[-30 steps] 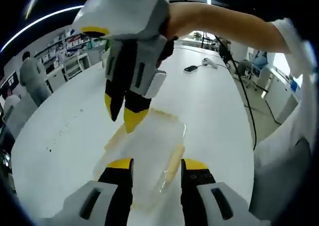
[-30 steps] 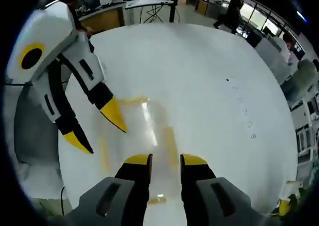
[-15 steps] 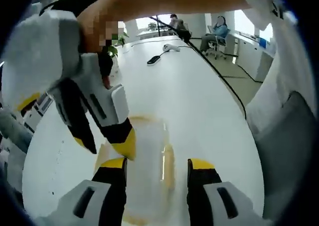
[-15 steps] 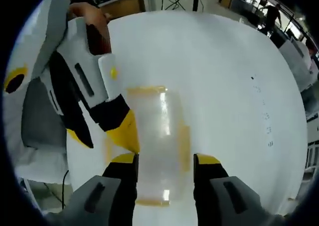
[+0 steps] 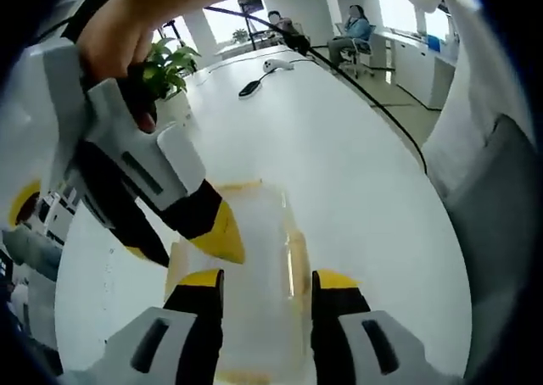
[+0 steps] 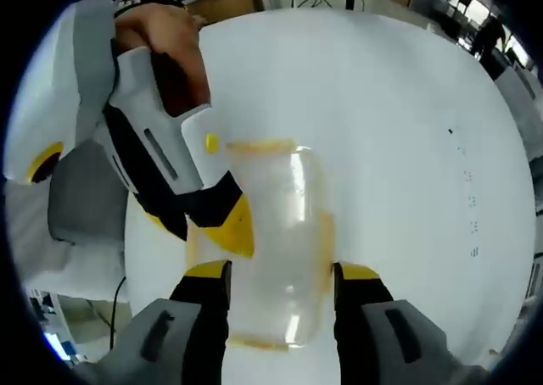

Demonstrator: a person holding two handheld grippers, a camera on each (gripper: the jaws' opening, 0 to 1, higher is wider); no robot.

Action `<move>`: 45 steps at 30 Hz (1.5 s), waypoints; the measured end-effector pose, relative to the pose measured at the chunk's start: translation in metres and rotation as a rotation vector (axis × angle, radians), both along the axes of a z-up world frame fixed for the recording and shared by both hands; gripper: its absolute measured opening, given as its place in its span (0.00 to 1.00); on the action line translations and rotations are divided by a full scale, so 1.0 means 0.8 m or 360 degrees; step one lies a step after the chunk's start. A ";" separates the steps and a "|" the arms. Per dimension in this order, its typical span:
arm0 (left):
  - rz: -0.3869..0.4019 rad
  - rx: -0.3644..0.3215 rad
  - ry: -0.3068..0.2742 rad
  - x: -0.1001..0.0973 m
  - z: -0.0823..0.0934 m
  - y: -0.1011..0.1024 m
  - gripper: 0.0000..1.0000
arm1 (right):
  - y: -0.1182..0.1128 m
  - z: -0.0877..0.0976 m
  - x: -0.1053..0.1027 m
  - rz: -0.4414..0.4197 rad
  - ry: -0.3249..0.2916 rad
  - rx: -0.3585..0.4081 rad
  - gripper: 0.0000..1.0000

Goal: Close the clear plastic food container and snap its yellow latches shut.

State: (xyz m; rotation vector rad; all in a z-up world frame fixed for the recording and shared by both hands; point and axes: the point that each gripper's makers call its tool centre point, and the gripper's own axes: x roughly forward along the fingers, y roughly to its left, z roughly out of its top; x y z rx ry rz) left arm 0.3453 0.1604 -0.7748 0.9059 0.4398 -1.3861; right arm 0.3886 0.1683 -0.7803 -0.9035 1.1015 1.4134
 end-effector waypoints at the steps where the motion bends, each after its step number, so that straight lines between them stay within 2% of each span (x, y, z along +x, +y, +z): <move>1: -0.0002 0.0003 -0.0001 0.000 0.000 0.000 0.32 | 0.000 0.000 0.000 0.0001 0.0002 -0.0002 0.46; 13: 0.0075 0.0058 -0.0057 0.001 -0.004 -0.002 0.32 | 0.002 -0.002 0.000 0.0040 0.0022 -0.0068 0.46; 22: 0.0102 0.0118 -0.0146 0.001 -0.008 -0.003 0.31 | 0.000 -0.003 -0.002 0.0039 0.0067 0.0000 0.46; 27: 0.0099 0.0111 -0.0150 0.001 -0.008 -0.002 0.31 | 0.002 -0.004 -0.002 0.0043 0.0063 -0.0014 0.45; 35: 0.0114 0.0086 -0.0210 0.001 -0.008 -0.003 0.30 | 0.003 -0.006 -0.003 0.0060 0.0071 -0.0092 0.44; 44: 0.0150 0.0087 -0.0228 0.001 -0.008 -0.003 0.28 | 0.002 -0.007 -0.003 0.0057 0.0109 -0.0096 0.43; 45: 0.0158 0.0073 -0.0223 0.001 -0.008 -0.002 0.28 | 0.001 -0.006 -0.007 0.0092 0.0170 -0.0101 0.42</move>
